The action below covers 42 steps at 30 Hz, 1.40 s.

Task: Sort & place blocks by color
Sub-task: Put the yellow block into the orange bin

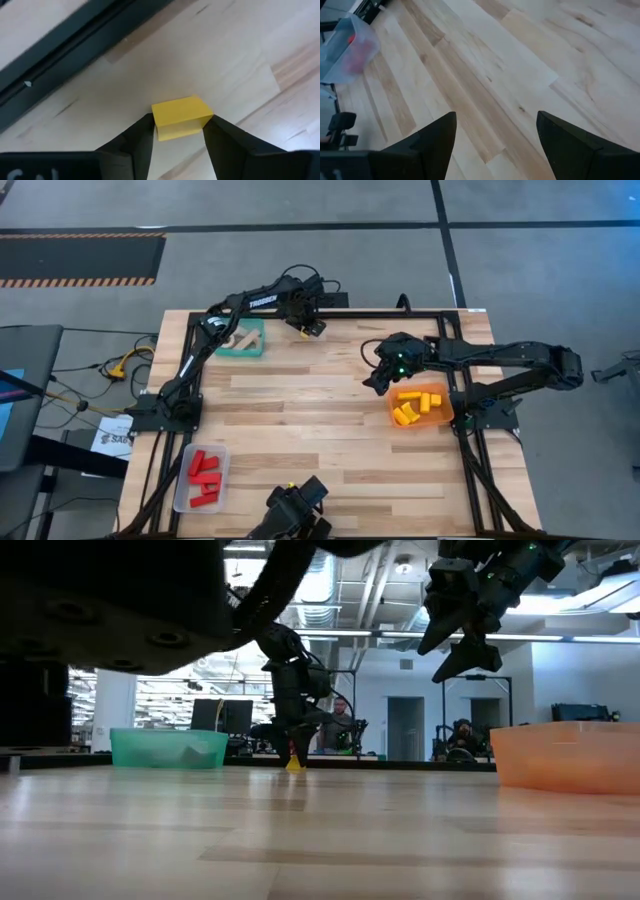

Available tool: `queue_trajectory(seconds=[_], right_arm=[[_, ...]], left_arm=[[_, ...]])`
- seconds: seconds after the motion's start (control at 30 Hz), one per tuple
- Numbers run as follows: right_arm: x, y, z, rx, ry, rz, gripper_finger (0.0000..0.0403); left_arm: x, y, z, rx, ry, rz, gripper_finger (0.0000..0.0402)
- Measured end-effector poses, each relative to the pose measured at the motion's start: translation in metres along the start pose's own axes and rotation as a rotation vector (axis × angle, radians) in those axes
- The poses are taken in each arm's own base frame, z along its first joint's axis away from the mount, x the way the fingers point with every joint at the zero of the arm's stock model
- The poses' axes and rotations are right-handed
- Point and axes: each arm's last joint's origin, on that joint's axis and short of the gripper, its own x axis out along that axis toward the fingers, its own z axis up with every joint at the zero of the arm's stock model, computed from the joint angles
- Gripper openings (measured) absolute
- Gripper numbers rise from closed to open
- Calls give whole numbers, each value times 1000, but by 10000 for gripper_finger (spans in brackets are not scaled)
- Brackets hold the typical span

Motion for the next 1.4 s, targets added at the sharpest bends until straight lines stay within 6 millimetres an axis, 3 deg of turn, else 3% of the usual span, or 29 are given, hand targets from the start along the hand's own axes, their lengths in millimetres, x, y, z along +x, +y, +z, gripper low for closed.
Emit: queue_trajectory(seconds=[0.27,0.47,0.67,0.77,0.9,1.07,1.17,1.4], right_arm=[[0,1,-1,-7,5,7,294],[0,2,-1,-9,5,7,294],[0,2,-1,-9,4,7,294],[0,1,-1,-22,3,6,294],[0,2,-1,-32,1,5,294],[0,3,-1,-38,2,8,294],[1,6,-2,-50,-3,22,294],[1,12,-6,-67,1,39,294]], left_arm=[[0,-2,3,0,-31,-3,156],[0,-2,6,37,-65,5,104],[-4,-4,8,59,-72,4,99],[-13,-4,7,73,-48,10,99],[-51,-12,-1,121,-68,0,99],[-105,-24,-28,196,-125,24,99],[-137,-24,-56,206,-177,66,99],[-164,-16,-138,157,-263,31,99]])
